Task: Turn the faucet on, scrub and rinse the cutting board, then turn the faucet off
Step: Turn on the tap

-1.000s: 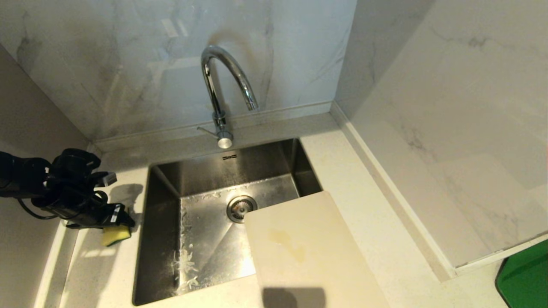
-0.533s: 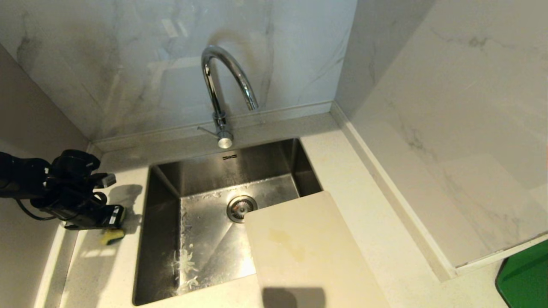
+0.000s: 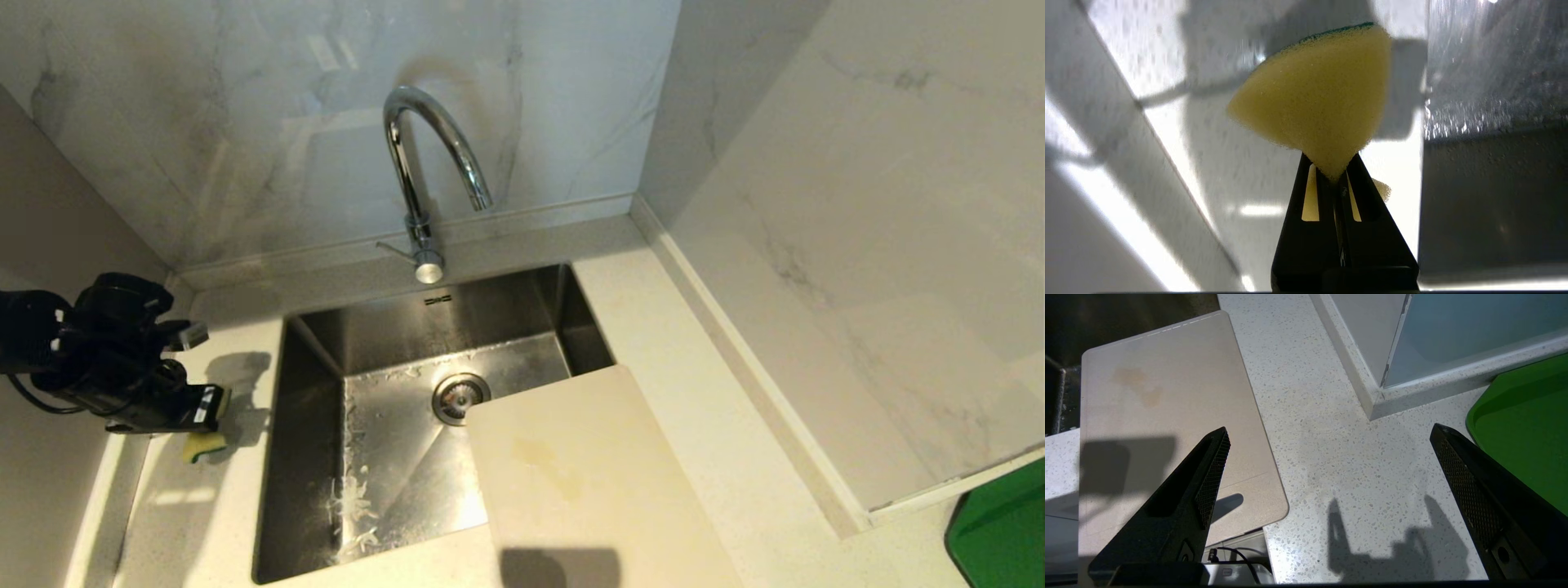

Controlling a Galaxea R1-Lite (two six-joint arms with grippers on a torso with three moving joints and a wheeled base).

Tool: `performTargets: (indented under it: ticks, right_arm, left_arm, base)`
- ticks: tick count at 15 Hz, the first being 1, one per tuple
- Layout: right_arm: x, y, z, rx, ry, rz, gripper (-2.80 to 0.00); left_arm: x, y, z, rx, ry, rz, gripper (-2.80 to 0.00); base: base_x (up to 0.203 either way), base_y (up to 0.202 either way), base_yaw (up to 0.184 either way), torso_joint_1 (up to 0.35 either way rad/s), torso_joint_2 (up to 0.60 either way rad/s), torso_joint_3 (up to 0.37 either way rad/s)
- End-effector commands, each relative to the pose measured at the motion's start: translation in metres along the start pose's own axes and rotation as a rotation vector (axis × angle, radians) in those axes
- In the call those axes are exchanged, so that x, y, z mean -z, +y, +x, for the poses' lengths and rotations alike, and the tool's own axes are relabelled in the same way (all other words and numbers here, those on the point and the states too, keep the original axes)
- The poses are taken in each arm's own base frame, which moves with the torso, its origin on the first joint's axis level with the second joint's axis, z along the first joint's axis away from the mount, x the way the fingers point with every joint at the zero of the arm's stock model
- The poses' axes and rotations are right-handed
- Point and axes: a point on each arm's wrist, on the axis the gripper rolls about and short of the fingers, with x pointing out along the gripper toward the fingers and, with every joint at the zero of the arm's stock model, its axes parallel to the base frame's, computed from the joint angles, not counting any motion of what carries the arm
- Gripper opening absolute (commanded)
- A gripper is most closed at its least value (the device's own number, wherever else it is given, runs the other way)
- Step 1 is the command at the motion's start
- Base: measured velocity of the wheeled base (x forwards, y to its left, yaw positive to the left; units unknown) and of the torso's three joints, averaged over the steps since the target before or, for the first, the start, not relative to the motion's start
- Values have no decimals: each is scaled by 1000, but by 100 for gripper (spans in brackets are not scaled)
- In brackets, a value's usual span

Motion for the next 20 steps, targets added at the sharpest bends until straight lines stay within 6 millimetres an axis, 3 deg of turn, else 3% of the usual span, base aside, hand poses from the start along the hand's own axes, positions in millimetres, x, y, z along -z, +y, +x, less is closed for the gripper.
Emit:
performTargets:
  ticks: [1,9,15,16,20]
  right_arm:
    - [0,0,0,0,0,1,0]
    - [0,0,0,0,0,1,0]
    - [0,0,0,0,0,1,0]
    - [0,0,0,0,0,1,0]
    - [0,0,0,0,0,1,0]
  left_arm:
    - [4,-1,-19,1,-26,3,-280]
    - [14,-3,-41,0,-52,39,-280]
    - [22,-2,-22,-57,16,62,-280]
    - [23,-2,-18,-56,29,64,0]
    - [16,-2,-11,-53,26,64,0]
  base:
    - [0,0,0,0,0,0]
    - [0,0,0,0,0,0]
    - [0,0,0,0,0,0]
    - [0,0,0,0,0,0]
    - [0,0,0,0,0,0]
